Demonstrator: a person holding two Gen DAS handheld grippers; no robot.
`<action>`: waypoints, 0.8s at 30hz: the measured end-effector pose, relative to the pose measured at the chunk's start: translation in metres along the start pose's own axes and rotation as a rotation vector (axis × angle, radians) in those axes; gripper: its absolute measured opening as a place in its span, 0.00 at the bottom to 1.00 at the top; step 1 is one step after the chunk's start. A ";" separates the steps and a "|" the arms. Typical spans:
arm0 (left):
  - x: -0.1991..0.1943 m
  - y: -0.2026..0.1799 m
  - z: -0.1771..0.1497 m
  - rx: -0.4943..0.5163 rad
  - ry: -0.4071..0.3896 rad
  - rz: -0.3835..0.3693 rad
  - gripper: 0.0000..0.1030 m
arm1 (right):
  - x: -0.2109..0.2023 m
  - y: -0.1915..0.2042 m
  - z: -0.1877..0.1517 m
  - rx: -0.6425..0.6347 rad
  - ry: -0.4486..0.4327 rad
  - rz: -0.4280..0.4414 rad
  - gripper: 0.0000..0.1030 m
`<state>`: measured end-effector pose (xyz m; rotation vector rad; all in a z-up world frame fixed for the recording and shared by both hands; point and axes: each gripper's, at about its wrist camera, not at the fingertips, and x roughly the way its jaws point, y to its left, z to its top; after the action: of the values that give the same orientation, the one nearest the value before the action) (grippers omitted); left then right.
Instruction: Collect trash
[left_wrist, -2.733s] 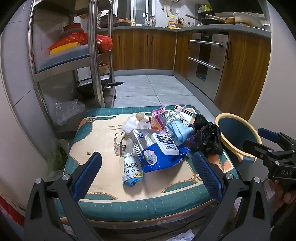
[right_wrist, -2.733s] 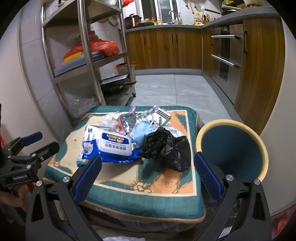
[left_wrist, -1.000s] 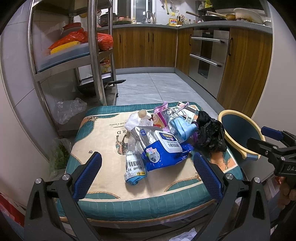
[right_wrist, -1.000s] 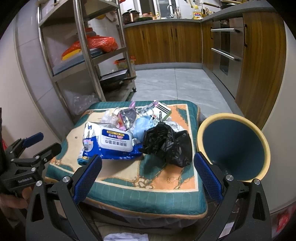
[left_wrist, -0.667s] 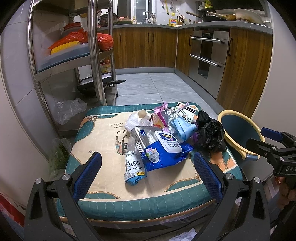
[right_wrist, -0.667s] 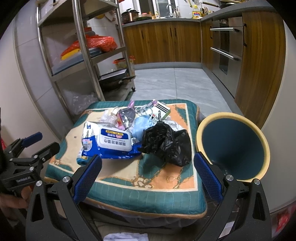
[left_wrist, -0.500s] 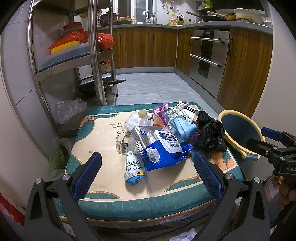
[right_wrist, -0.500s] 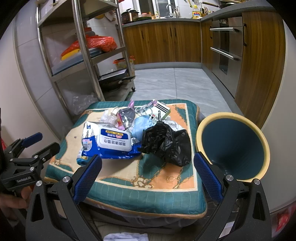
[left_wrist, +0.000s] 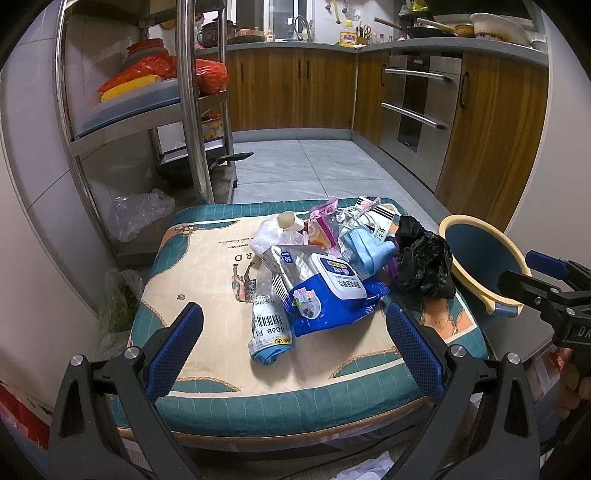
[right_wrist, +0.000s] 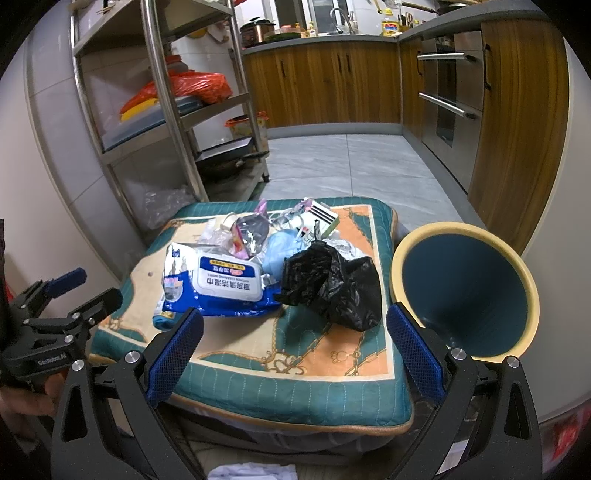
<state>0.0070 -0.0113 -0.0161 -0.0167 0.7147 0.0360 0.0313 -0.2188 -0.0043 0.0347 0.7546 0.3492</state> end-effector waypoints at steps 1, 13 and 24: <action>0.001 0.000 0.000 -0.001 0.001 0.001 0.95 | 0.000 0.000 0.000 0.001 0.000 0.000 0.96; 0.005 0.002 -0.001 -0.002 0.009 0.034 0.95 | 0.001 -0.002 0.000 0.013 0.007 0.011 0.96; 0.024 0.006 0.001 -0.035 0.057 0.004 0.93 | 0.010 -0.012 0.000 0.076 0.056 0.015 0.96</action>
<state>0.0250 -0.0046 -0.0311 -0.0499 0.7714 0.0521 0.0411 -0.2273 -0.0129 0.1030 0.8230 0.3371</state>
